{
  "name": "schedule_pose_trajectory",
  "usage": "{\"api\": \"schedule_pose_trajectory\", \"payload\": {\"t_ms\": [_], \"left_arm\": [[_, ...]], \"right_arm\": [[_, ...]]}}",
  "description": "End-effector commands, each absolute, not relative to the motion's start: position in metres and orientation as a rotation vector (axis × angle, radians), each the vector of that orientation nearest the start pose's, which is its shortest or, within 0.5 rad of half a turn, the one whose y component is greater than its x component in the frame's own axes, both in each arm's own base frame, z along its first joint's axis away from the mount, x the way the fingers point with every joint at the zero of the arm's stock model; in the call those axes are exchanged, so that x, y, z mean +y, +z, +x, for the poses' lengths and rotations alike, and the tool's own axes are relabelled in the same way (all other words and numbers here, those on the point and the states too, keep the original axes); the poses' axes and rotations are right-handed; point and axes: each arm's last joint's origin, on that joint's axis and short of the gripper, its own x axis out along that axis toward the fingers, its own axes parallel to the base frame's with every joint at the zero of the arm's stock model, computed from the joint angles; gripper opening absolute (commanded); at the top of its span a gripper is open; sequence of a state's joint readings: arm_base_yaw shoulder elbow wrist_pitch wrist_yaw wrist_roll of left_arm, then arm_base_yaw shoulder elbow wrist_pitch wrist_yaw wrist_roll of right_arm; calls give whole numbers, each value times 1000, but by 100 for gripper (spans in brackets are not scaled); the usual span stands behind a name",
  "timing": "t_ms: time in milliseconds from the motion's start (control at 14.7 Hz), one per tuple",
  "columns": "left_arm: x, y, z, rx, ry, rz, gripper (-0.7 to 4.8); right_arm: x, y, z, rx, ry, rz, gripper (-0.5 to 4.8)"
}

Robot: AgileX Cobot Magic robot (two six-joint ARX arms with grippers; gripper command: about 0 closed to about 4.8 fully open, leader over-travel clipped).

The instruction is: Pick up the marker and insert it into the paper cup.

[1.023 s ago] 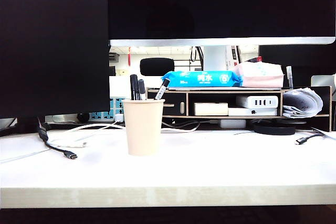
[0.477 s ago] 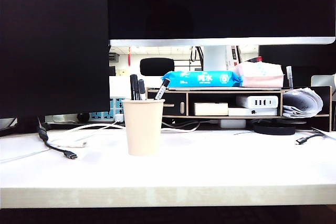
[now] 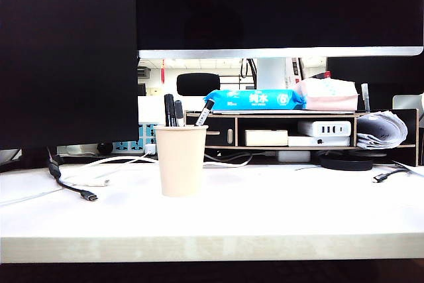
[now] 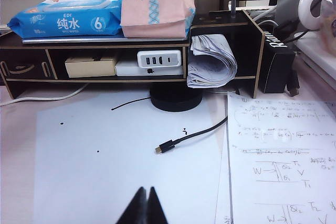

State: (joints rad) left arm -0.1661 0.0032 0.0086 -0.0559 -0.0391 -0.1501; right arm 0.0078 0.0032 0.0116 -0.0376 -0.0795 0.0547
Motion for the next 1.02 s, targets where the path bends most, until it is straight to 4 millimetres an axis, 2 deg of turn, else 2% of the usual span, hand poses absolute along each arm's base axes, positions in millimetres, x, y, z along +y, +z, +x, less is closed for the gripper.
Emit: {"api": "schedule_pose_trajectory", "payload": {"t_ms": [68, 546, 1023], "left_arm": [[-15, 161, 96, 62, -116, -128, -5], [-15, 158, 96, 84, -122, -16, -5], [-15, 162, 96, 41, -123, -22, -5]], "right_arm": [[3, 163, 97, 24, 88, 56, -1], [3, 163, 97, 24, 88, 56, -1], [3, 163, 97, 24, 88, 56, -1]]}}
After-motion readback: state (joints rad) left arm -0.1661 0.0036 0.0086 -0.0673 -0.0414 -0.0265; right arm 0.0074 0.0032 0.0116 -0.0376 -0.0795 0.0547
